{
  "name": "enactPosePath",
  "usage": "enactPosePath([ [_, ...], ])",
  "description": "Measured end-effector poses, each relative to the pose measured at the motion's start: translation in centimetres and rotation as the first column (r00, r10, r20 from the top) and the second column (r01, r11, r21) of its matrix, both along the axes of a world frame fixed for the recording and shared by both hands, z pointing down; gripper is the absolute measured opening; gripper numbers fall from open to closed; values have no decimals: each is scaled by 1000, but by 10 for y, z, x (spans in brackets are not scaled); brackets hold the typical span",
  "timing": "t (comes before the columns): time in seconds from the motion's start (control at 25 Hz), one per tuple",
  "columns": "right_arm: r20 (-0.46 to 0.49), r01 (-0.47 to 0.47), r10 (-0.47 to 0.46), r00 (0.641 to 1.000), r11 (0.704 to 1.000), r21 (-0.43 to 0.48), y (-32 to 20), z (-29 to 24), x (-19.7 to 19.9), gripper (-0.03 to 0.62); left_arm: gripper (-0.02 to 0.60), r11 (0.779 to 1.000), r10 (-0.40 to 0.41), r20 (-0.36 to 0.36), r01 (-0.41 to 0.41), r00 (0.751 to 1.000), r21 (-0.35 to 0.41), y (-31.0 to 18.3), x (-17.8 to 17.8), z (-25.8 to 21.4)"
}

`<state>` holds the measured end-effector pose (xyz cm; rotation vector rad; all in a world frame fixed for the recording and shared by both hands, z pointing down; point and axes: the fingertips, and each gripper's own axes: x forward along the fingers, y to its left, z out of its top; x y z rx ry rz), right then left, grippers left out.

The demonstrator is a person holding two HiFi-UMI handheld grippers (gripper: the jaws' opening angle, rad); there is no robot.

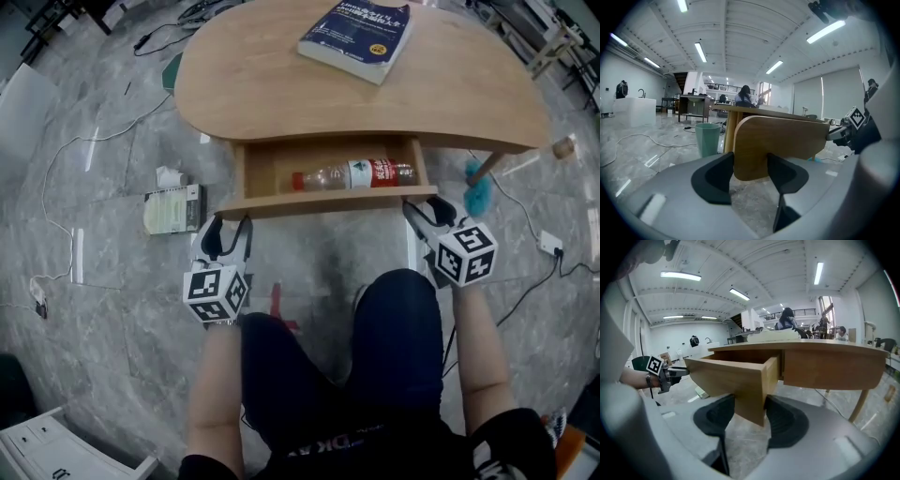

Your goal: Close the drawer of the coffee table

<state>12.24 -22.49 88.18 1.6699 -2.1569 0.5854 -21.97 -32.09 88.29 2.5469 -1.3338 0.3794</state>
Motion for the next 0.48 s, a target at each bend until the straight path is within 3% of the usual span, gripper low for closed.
enactPosePath([
  [0.48,-8,-48,48,999,999,12,-43,0,15,215,238,1000,-24,25,24,999,3,-41,15,-1],
])
